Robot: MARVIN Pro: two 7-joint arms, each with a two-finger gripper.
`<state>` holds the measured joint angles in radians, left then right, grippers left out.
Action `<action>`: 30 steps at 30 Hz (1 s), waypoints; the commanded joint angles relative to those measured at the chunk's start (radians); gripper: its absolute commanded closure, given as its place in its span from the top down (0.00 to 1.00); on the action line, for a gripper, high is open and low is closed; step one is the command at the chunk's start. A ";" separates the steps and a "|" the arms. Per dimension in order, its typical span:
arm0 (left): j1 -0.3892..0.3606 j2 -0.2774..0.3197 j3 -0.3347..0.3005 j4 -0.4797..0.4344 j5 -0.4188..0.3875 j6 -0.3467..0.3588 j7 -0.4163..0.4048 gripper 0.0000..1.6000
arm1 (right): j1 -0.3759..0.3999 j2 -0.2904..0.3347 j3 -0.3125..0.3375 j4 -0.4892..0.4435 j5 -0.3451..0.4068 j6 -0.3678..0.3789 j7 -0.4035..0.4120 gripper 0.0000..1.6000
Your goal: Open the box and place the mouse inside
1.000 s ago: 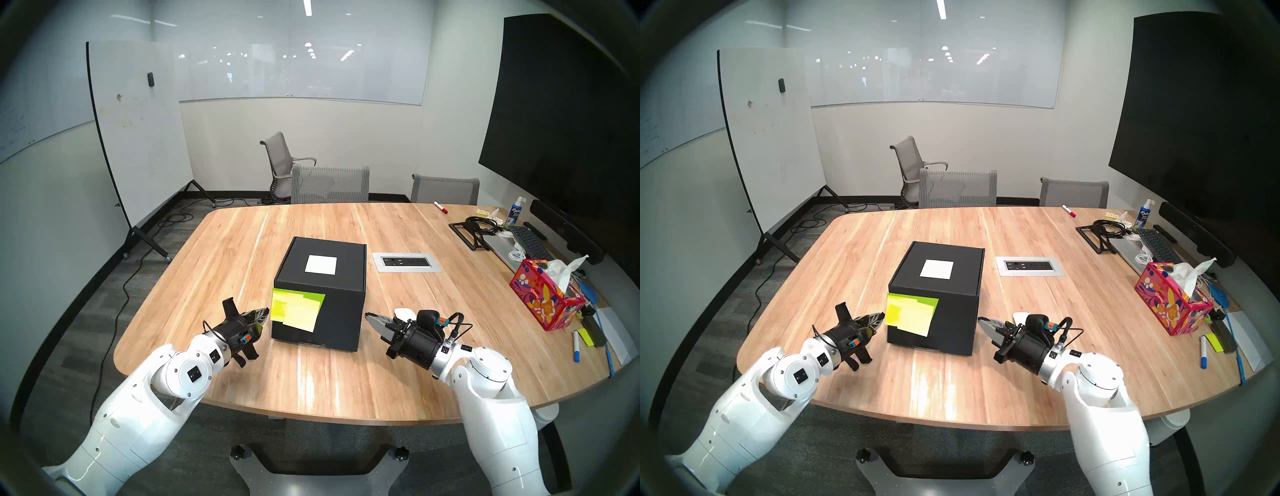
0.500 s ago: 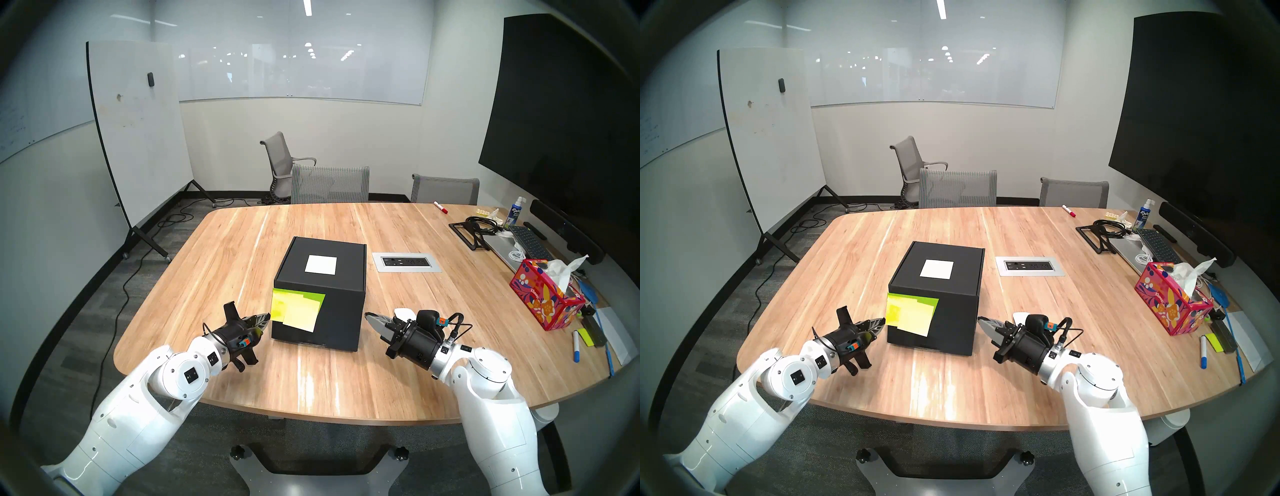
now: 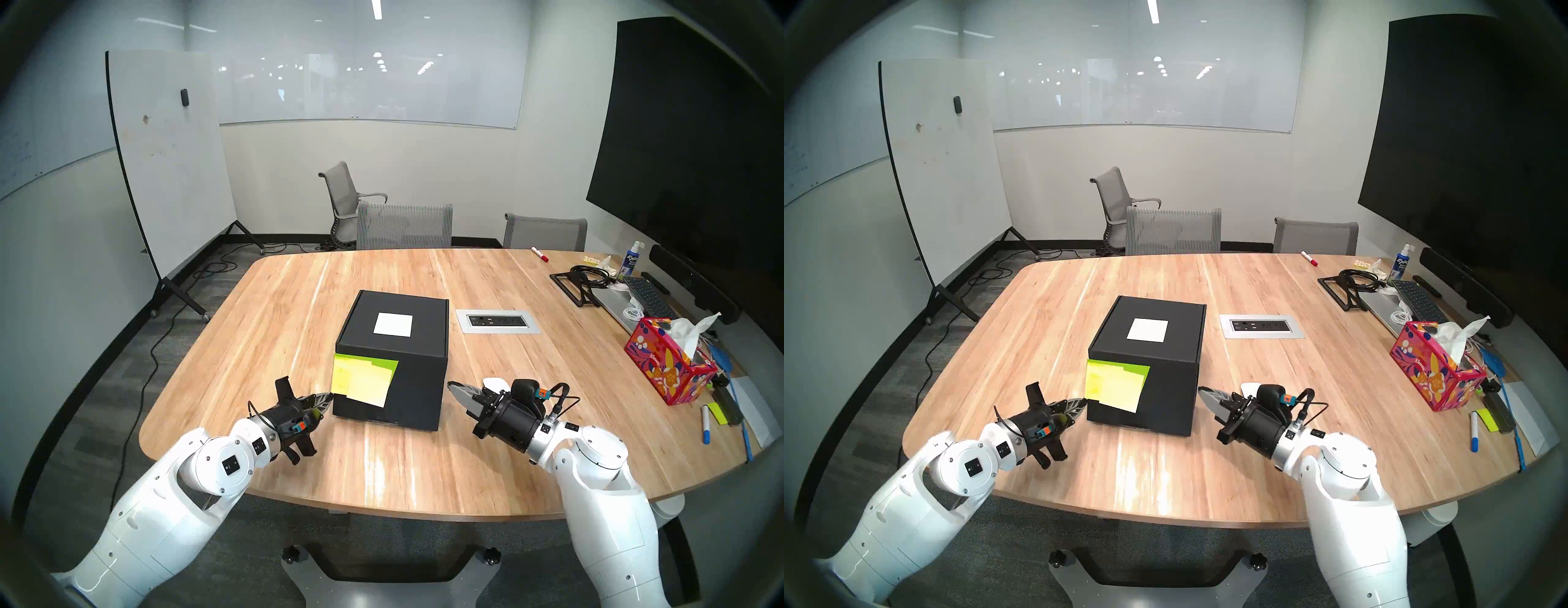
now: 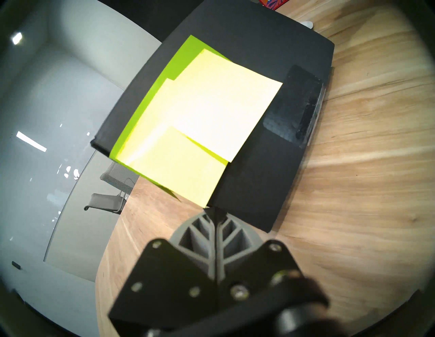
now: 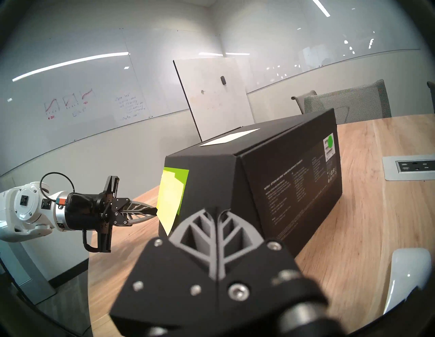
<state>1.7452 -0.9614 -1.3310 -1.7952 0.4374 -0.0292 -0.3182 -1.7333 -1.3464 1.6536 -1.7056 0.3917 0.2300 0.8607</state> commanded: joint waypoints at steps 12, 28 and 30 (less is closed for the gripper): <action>-0.018 -0.037 0.013 0.007 0.042 -0.016 0.072 0.00 | 0.001 -0.011 0.008 -0.021 0.008 0.009 -0.005 0.00; -0.069 -0.069 0.033 0.060 0.083 -0.014 0.105 0.00 | 0.013 -0.014 0.018 0.009 0.012 0.000 0.011 0.00; -0.074 -0.069 0.033 0.065 0.083 -0.015 0.104 0.00 | 0.014 -0.015 0.019 0.013 0.012 -0.002 0.014 0.00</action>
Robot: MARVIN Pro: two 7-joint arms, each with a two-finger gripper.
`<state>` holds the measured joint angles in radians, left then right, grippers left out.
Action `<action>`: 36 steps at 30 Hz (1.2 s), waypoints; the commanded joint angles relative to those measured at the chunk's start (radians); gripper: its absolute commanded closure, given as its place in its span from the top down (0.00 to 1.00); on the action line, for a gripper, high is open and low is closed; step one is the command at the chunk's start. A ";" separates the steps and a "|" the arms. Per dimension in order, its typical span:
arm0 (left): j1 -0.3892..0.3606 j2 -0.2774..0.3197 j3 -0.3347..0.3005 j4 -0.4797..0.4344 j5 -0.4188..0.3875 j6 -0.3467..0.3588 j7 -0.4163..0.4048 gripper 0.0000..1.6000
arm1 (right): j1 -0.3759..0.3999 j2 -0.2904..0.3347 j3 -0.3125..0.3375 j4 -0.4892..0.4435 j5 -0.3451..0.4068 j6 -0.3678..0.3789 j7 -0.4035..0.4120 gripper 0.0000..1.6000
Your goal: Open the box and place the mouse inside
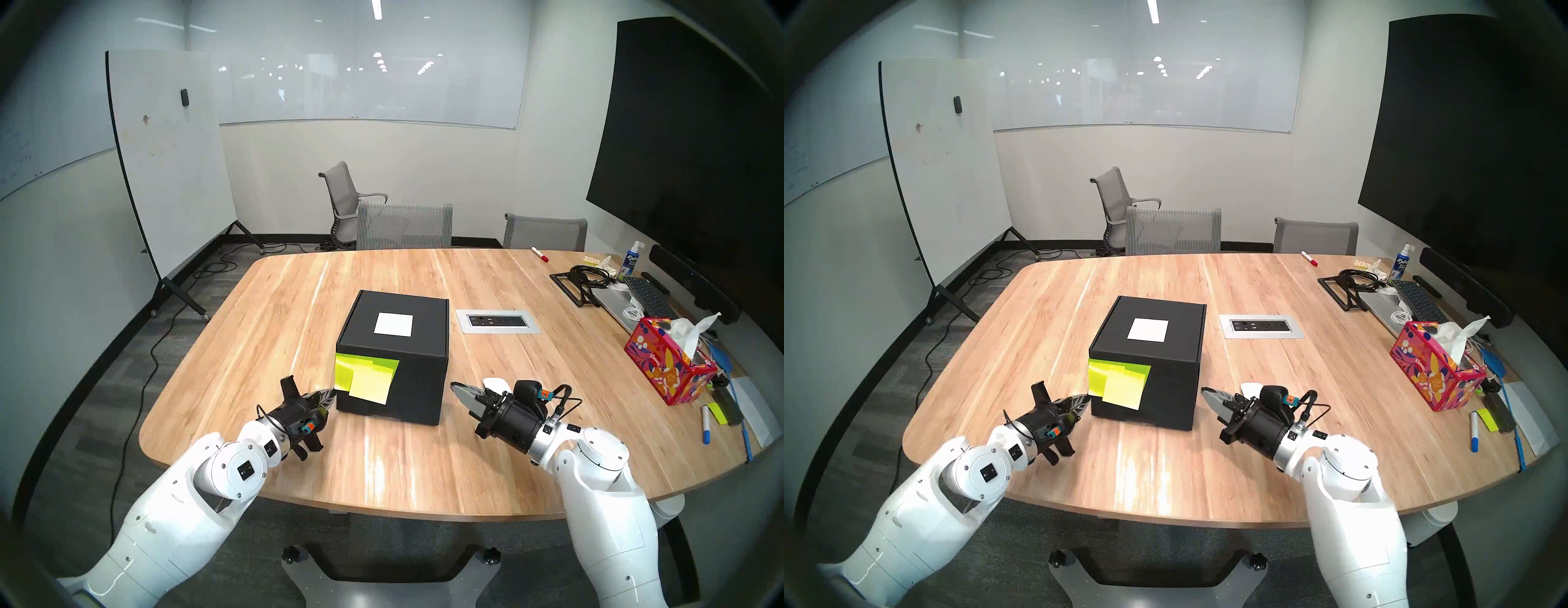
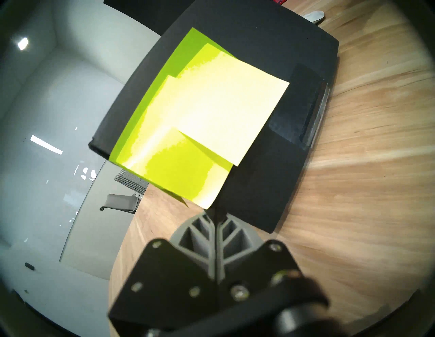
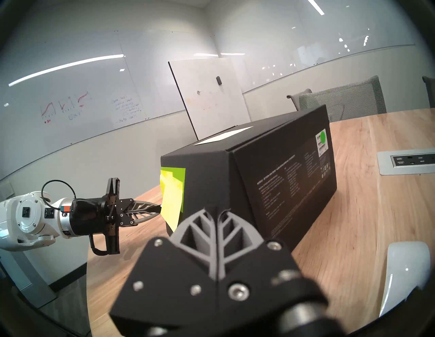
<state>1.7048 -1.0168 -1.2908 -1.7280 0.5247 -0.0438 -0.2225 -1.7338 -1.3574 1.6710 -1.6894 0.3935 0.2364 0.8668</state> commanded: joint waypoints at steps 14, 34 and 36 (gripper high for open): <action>-0.088 -0.012 -0.024 0.055 -0.011 -0.016 -0.007 0.00 | 0.017 -0.010 0.006 0.007 0.006 -0.017 0.016 0.00; -0.085 -0.001 -0.007 0.045 -0.038 -0.025 -0.077 0.00 | 0.013 -0.019 0.010 -0.004 -0.003 -0.015 0.011 0.00; -0.085 0.000 -0.010 0.043 -0.044 -0.028 -0.083 0.00 | 0.013 -0.020 0.010 -0.005 -0.003 -0.013 0.011 0.00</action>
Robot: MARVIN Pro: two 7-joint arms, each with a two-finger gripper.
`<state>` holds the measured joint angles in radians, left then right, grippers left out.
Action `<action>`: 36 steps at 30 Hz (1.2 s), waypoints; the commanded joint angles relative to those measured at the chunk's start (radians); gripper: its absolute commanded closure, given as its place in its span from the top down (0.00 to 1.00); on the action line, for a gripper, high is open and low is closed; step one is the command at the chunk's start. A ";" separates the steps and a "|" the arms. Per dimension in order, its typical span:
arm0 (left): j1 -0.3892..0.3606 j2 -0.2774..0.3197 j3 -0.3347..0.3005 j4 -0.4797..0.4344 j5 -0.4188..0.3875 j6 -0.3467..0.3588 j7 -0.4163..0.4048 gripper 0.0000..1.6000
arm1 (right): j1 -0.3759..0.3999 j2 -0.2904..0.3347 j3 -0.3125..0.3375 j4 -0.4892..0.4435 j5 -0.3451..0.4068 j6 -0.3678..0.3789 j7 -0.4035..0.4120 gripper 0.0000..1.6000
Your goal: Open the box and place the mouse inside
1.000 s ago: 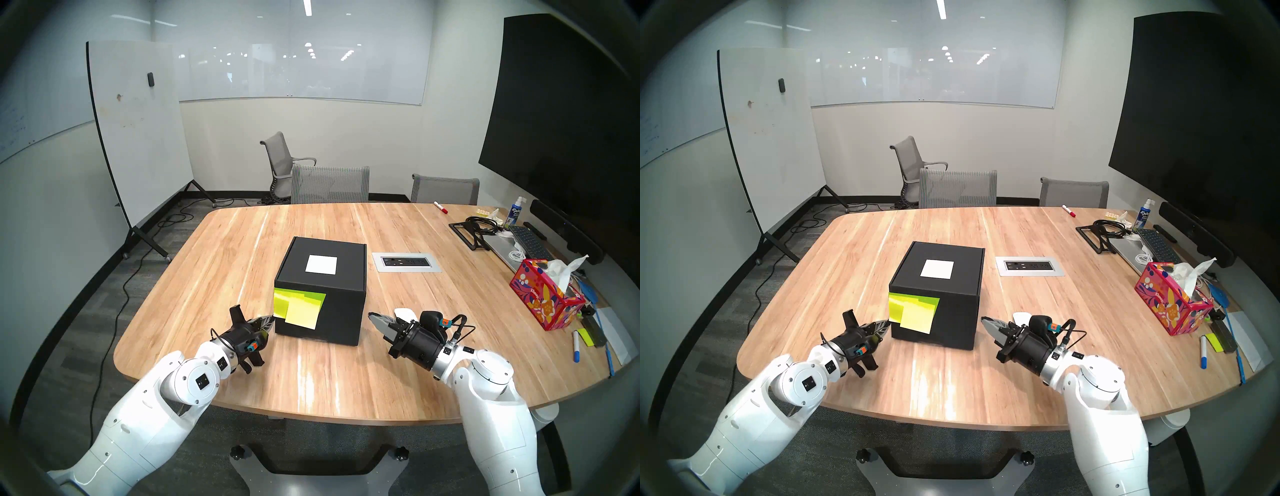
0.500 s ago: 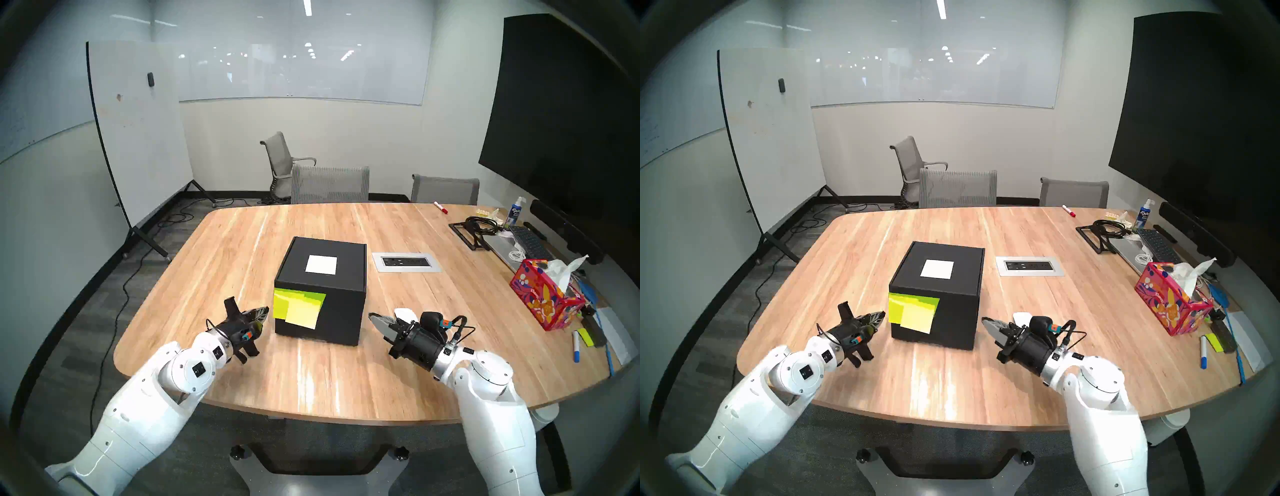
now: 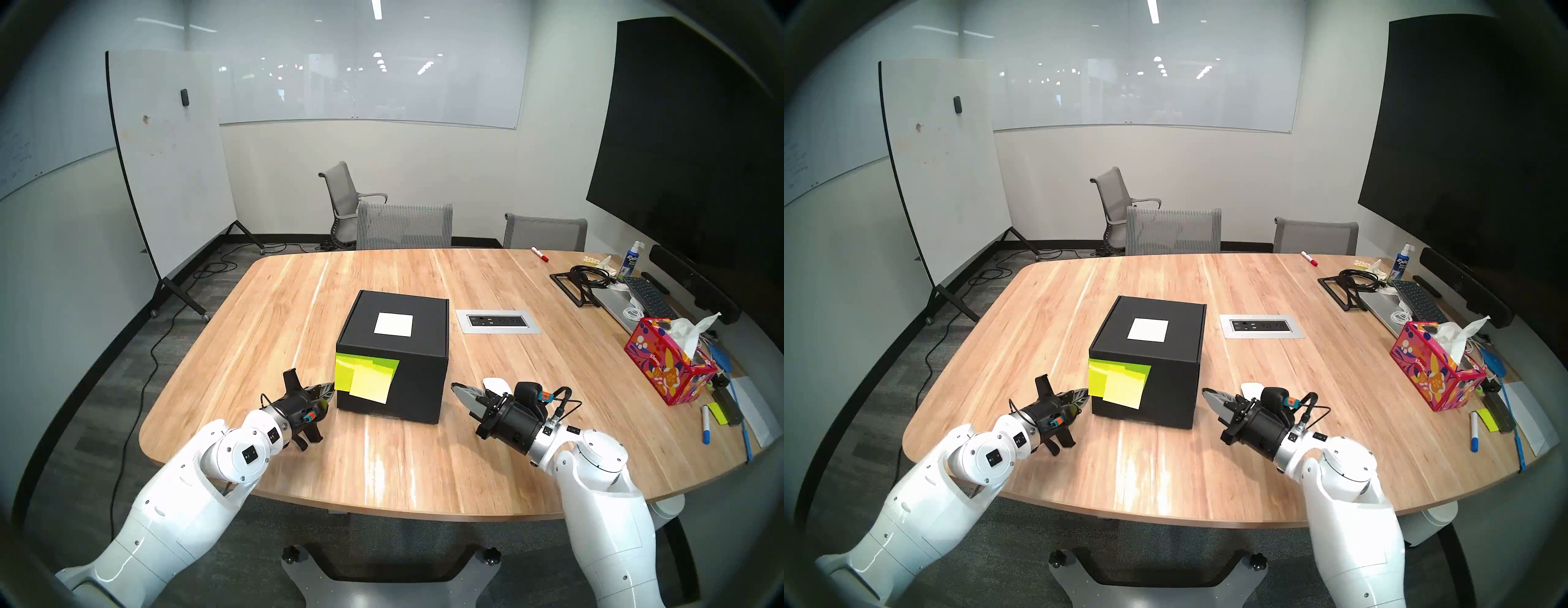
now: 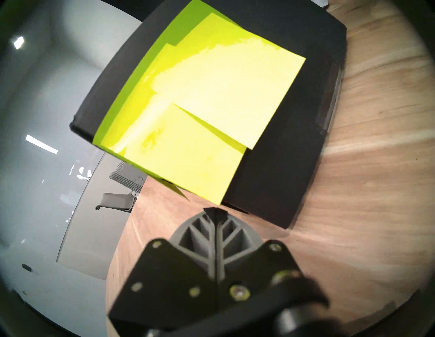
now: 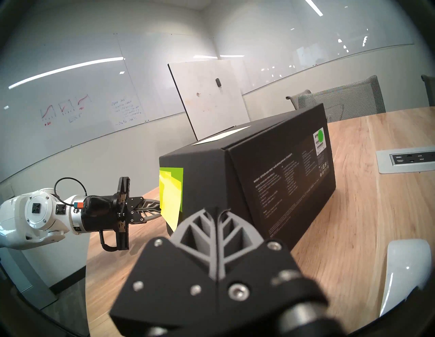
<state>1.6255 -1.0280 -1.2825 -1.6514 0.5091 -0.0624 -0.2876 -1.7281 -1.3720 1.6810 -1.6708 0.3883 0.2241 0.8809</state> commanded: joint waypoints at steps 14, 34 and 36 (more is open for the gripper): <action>-0.005 0.014 -0.029 -0.035 -0.047 -0.015 -0.045 0.00 | 0.017 -0.038 0.031 -0.009 0.028 0.070 -0.053 0.00; -0.006 0.023 -0.033 -0.037 -0.064 -0.015 -0.052 0.00 | 0.074 -0.044 0.027 0.102 0.055 0.092 -0.014 0.00; -0.006 0.024 -0.032 -0.037 -0.065 -0.015 -0.052 0.00 | 0.079 -0.044 0.027 0.110 0.057 0.091 -0.010 0.00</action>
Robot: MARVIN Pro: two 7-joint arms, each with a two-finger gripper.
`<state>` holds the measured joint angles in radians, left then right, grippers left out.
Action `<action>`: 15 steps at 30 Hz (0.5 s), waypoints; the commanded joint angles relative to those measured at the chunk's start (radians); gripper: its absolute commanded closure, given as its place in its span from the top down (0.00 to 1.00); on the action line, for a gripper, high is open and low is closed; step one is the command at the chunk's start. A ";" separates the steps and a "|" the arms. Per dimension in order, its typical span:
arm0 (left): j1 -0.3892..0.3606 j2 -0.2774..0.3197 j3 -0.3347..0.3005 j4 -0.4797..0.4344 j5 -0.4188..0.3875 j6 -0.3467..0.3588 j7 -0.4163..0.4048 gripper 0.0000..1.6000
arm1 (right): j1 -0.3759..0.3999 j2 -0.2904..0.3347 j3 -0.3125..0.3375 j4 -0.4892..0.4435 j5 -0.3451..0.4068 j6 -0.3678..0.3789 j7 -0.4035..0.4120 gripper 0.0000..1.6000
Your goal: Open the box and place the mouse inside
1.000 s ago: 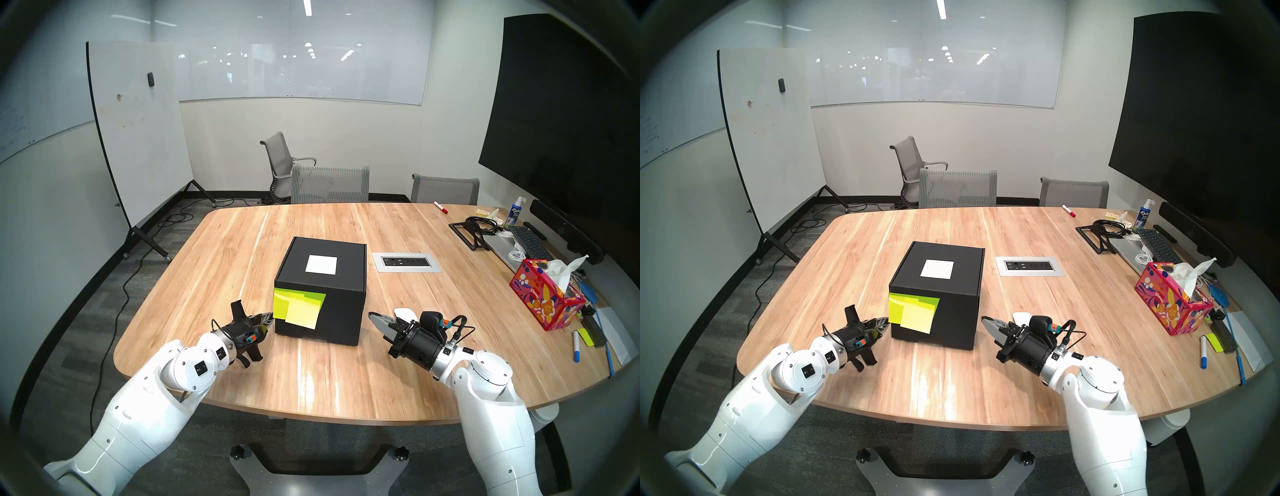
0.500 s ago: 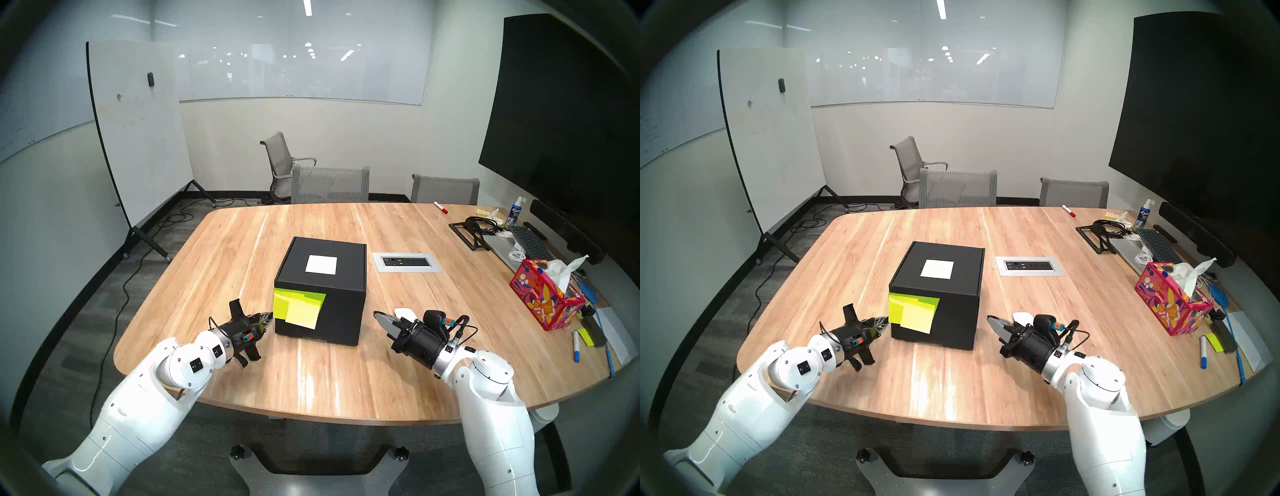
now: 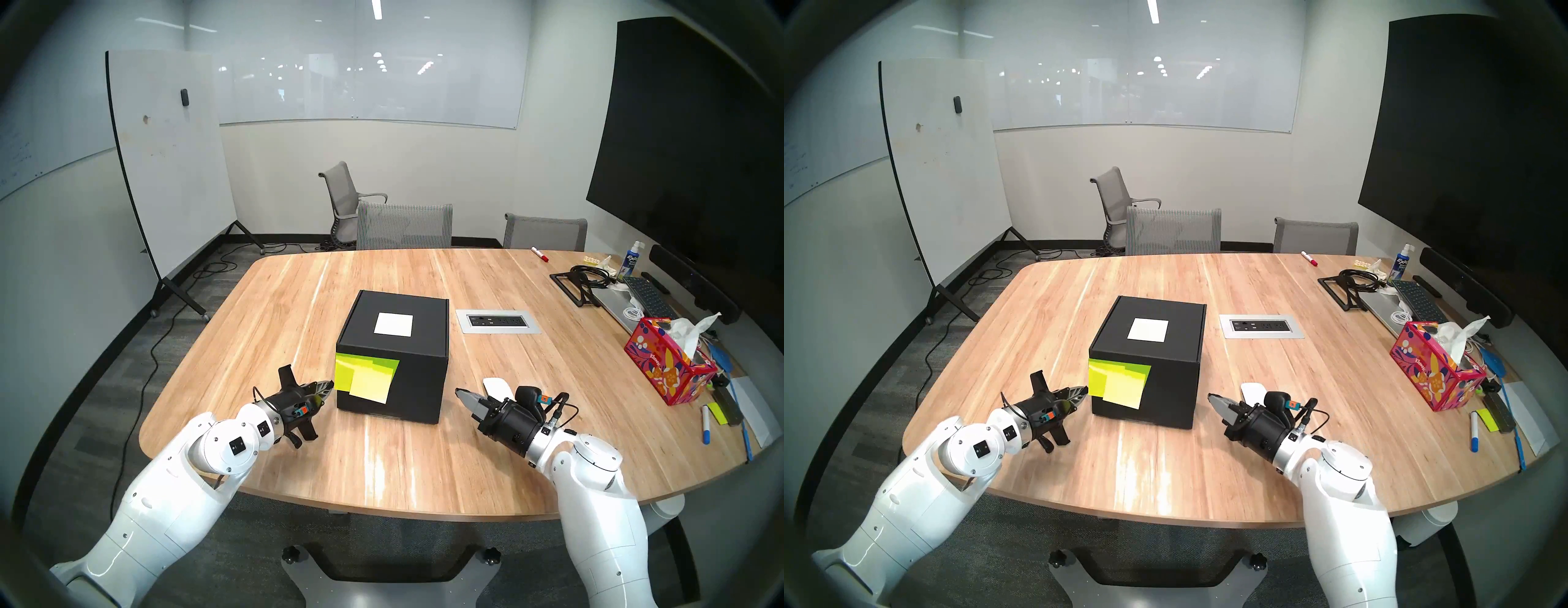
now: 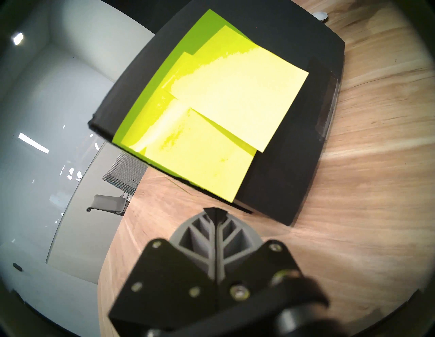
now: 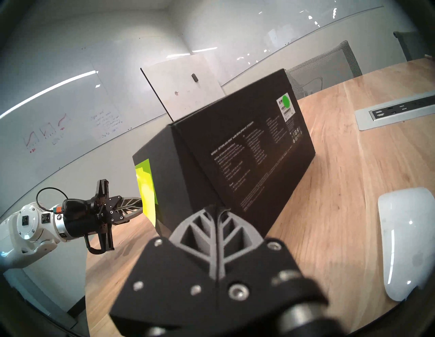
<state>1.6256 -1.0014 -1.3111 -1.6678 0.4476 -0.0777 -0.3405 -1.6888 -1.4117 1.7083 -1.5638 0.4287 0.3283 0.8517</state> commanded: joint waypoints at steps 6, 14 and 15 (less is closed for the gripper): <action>-0.007 -0.001 -0.003 -0.021 -0.006 0.001 0.001 0.00 | 0.046 -0.003 0.006 0.025 0.025 -0.025 0.034 0.00; -0.007 0.003 -0.004 -0.023 -0.012 0.003 -0.002 0.00 | 0.069 -0.003 0.007 0.061 0.029 -0.029 0.051 0.00; -0.007 0.003 -0.004 -0.023 -0.013 0.003 -0.003 0.00 | 0.072 -0.003 0.007 0.068 0.030 -0.031 0.054 0.00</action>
<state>1.6254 -0.9970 -1.3107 -1.6686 0.4386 -0.0772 -0.3410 -1.6531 -1.4135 1.7144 -1.5079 0.4439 0.3077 0.8875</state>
